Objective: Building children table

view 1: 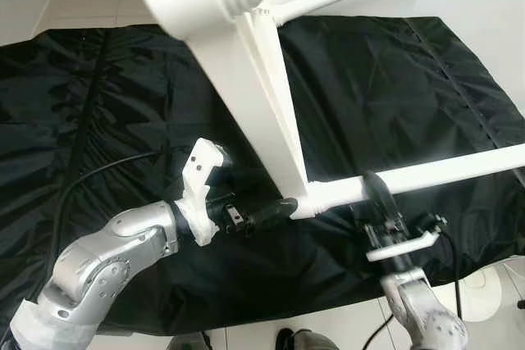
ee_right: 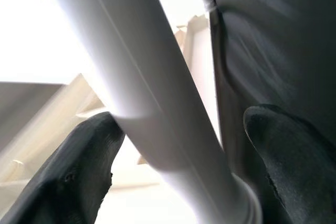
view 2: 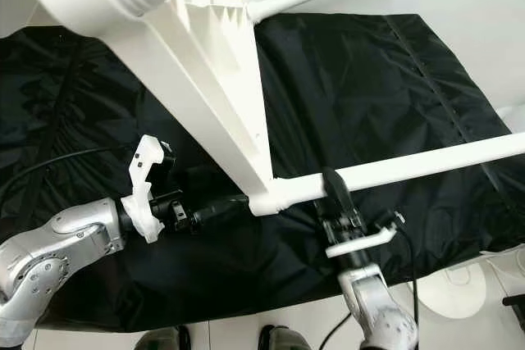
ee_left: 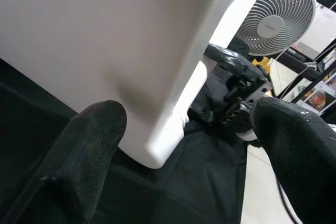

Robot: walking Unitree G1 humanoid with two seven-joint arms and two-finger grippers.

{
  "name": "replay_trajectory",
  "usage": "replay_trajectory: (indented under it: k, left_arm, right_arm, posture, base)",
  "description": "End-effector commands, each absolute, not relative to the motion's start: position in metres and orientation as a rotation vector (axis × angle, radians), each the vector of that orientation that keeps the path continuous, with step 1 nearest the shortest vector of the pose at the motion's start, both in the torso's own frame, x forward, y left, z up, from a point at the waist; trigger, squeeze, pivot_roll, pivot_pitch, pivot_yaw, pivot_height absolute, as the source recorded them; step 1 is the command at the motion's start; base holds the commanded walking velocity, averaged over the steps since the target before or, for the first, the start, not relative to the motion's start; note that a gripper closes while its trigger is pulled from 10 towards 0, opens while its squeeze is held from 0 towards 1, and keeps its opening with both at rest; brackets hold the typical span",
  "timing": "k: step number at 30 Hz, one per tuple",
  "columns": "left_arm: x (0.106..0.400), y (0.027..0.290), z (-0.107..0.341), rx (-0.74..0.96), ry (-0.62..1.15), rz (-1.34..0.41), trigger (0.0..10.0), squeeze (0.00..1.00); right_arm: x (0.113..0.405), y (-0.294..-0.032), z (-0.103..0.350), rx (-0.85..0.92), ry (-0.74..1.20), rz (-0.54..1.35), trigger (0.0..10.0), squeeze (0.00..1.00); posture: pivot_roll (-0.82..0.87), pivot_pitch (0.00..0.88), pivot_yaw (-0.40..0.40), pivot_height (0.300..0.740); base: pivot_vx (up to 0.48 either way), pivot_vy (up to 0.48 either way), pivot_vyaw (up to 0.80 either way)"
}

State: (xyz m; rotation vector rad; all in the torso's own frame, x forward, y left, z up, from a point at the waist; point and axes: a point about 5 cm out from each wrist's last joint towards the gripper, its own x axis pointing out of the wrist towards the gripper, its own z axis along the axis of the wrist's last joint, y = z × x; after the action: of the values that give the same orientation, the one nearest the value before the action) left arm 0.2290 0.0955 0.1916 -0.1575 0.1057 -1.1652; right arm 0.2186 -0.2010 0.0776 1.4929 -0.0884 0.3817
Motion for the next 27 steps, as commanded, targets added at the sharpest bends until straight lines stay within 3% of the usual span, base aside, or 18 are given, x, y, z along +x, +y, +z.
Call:
replay_trajectory:
  k: [1, 8, 16, 18, 20, 22, 27]
  left_arm:
    - [0.223, 0.094, 0.194, -0.145, 0.066, -1.365, 10.0, 0.0]
    - [0.243, 0.1, 0.208, -0.129, -0.016, -1.238, 10.0, 0.0]
    - [0.257, 0.1, 0.279, -0.17, -0.32, -1.134, 10.0, 0.0]
    - [0.257, 0.1, 0.279, -0.17, -0.32, -1.134, 10.0, 0.0]
    - [0.258, 0.1, 0.291, -0.176, -0.361, -1.12, 10.0, 0.0]
    - [0.255, 0.101, 0.324, -0.207, -0.487, -1.12, 10.0, 0.0]
    - [0.254, 0.104, 0.336, -0.197, -0.529, -1.131, 10.0, 0.0]
  right_arm:
    - [0.189, -0.213, 0.04, 1.574, 0.014, 0.166, 10.0, 0.0]
    - [0.179, -0.218, 0.033, 1.569, 0.019, 0.127, 10.0, 0.0]
    - [0.161, -0.227, 0.023, 1.536, 0.035, 0.159, 10.0, 0.0]
    - [0.161, -0.227, 0.023, 1.536, 0.035, 0.159, 10.0, 0.0]
    - [0.154, -0.229, 0.019, 1.53, 0.045, 0.16, 10.0, 0.0]
    - [0.129, -0.236, 0.012, 1.494, 0.051, 0.194, 10.0, 0.0]
    - [0.11, -0.245, 0.006, 1.478, 0.06, 0.162, 10.0, 0.0]
  posture:
    - [-0.04, 0.146, 0.013, 0.74]
    - [-0.04, 0.147, 0.019, 0.74]
    - [-0.02, 0.148, 0.014, 0.74]
    - [-0.02, 0.148, 0.014, 0.74]
    - [-0.02, 0.148, 0.014, 0.74]
    - [-0.02, 0.15, 0.016, 0.74]
    - [-0.02, 0.16, 0.028, 0.74]
  base:
    - [0.0, 0.0, 0.0]
    - [0.0, 0.0, 0.0]
    - [0.0, 0.0, 0.0]
    - [0.0, 0.0, 0.0]
    - [0.0, 0.0, 0.0]
    - [0.0, 0.0, 0.0]
    - [0.0, 0.0, 0.0]
